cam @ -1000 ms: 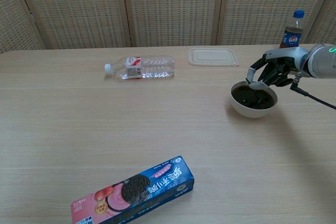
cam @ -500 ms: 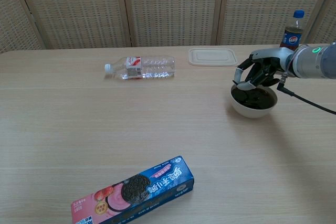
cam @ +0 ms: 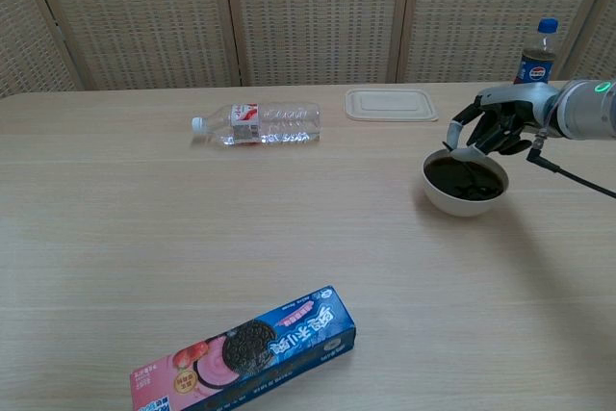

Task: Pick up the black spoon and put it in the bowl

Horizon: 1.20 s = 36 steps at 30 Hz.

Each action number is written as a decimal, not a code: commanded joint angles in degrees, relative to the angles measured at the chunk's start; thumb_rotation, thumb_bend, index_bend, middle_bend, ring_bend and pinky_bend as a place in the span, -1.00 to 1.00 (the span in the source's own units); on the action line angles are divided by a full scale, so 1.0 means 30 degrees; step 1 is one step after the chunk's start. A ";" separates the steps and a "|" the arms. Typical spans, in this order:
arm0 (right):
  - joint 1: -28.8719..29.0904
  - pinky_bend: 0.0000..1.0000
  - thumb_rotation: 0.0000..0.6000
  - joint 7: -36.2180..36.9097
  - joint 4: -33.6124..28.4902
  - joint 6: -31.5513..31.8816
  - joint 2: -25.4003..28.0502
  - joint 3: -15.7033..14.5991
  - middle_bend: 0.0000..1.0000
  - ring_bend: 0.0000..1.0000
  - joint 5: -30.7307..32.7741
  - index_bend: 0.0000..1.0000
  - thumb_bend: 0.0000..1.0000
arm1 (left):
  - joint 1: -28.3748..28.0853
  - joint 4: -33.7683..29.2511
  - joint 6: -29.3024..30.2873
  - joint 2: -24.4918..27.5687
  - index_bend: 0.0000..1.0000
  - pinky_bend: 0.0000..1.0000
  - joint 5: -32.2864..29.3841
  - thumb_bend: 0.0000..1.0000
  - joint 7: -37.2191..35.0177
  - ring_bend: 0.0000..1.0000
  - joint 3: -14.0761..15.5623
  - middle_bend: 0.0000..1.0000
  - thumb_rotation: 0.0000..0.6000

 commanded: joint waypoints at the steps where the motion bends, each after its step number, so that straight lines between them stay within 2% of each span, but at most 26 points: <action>1: 0.0283 1.00 1.00 0.0011 0.0454 -0.0122 -0.0179 0.0153 1.00 0.99 0.0024 0.54 0.83 | 0.0022 -0.0045 0.0026 0.0023 -1.00 -1.00 -0.0026 -0.11 0.0048 -1.00 0.0001 -1.00 1.00; 18: -0.0101 1.00 1.00 0.0341 -0.0693 -0.0063 0.0163 -0.0155 1.00 0.99 -0.0540 0.51 0.81 | 0.0054 -0.0067 0.0057 0.0080 -1.00 -1.00 -0.0037 -0.11 -0.0014 -1.00 0.0011 -1.00 1.00; 20: -0.0181 1.00 1.00 0.0355 -0.0830 -0.0085 0.0331 -0.0219 1.00 0.99 -0.0574 0.44 0.65 | 0.0051 -0.0060 0.0063 0.0057 -1.00 -1.00 -0.0010 -0.11 -0.0038 -1.00 0.0016 -1.00 1.00; 25: -0.0356 1.00 1.00 0.0321 -0.1230 0.0183 0.0530 -0.0304 1.00 0.99 -0.0671 0.17 -0.13 | 0.0060 -0.0089 0.0115 0.0087 -1.00 -1.00 0.0049 -0.11 -0.0059 -1.00 0.0029 -1.00 1.00; 28: -0.0474 1.00 1.00 0.0271 -0.1523 0.0437 0.0643 -0.0324 1.00 0.99 -0.0638 0.06 -0.43 | 0.0089 -0.0125 0.0175 0.0131 -1.00 -1.00 0.0073 -0.11 -0.0064 -1.00 0.0038 -1.00 1.00; 33: -0.0629 1.00 1.00 0.0115 -0.1936 0.0931 0.0771 -0.0302 1.00 0.99 -0.0449 -0.02 -0.73 | 0.0124 -0.0188 0.0281 0.0179 -1.00 -1.00 0.0133 -0.11 -0.0075 -1.00 0.0043 -1.00 1.00; 36: -0.0721 1.00 1.00 0.0042 -0.2286 0.1235 0.0932 -0.0241 1.00 0.99 -0.0337 -0.04 -0.80 | 0.0140 -0.0222 0.0315 0.0201 -1.00 -1.00 0.0140 -0.11 -0.0078 -1.00 0.0043 -1.00 1.00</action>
